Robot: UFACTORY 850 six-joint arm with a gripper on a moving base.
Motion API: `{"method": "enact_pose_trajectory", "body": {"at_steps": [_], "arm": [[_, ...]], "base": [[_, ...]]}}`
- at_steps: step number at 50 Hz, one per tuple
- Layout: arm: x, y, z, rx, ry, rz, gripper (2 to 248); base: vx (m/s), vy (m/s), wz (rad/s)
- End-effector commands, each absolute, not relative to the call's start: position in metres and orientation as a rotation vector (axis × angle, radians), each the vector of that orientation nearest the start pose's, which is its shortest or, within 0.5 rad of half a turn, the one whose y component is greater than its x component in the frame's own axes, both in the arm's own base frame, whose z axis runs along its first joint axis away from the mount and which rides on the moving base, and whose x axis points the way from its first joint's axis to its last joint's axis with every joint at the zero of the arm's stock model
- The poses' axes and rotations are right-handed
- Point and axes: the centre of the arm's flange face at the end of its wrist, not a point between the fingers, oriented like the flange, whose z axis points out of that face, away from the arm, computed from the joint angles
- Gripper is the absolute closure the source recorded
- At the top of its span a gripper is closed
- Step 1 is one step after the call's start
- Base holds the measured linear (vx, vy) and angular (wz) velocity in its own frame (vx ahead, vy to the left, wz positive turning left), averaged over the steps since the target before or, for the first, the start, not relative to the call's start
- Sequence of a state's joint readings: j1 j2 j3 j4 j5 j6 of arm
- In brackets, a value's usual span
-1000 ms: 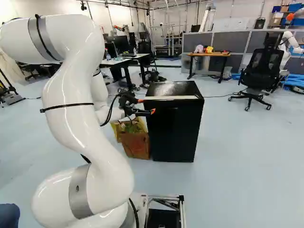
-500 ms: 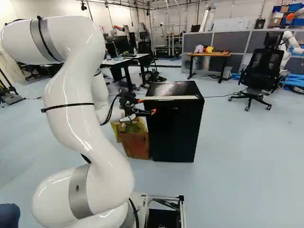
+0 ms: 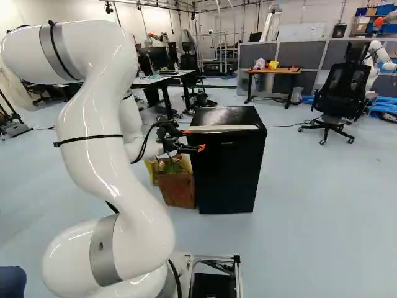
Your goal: Grab a drink from the fridge
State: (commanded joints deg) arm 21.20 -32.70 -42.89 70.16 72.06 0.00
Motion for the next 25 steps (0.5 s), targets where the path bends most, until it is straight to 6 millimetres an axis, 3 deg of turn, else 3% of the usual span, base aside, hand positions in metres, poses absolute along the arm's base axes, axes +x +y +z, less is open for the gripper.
{"method": "enact_pose_trajectory", "body": {"at_steps": [25], "arm": [[0.453, 0.094, 0.277, -2.513, 1.399, -2.083, 3]], "base": [[0.000, 0.000, 0.000]]}}
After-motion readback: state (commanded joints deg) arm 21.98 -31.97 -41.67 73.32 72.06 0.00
